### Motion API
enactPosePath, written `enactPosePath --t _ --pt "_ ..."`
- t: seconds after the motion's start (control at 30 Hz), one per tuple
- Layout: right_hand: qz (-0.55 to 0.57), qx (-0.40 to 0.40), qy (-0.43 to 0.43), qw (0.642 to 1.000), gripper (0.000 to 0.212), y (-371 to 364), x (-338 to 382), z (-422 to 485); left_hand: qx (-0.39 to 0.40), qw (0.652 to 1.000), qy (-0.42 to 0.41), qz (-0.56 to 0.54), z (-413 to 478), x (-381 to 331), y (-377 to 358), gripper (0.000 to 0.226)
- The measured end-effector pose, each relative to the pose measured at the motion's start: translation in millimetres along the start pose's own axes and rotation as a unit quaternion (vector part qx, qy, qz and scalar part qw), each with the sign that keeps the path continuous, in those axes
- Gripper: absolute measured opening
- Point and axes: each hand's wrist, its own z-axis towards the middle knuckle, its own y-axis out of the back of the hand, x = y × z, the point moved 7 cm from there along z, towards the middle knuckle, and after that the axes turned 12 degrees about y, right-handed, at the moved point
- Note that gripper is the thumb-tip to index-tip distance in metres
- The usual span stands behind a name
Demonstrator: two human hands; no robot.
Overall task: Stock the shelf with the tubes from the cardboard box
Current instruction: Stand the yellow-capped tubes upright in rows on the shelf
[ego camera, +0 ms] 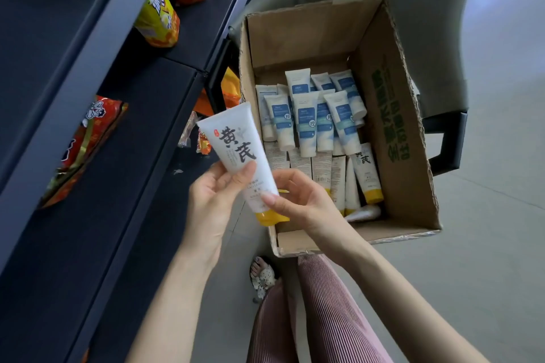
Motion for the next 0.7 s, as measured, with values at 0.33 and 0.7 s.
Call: enactPosePath --t 0.33,0.7 --pt "-0.153 -0.158 -0.118 0.968 0.029 79.7 -84.9 39.4 -0.030 0.999 0.033 -0.015 6.4 2.7 37.2 0.031" --pt "-0.318 -0.100 -0.145 0.932 0.065 63.1 -127.2 103.5 -0.048 0.998 0.039 0.022 18.8 6.4 43.7 0.034"
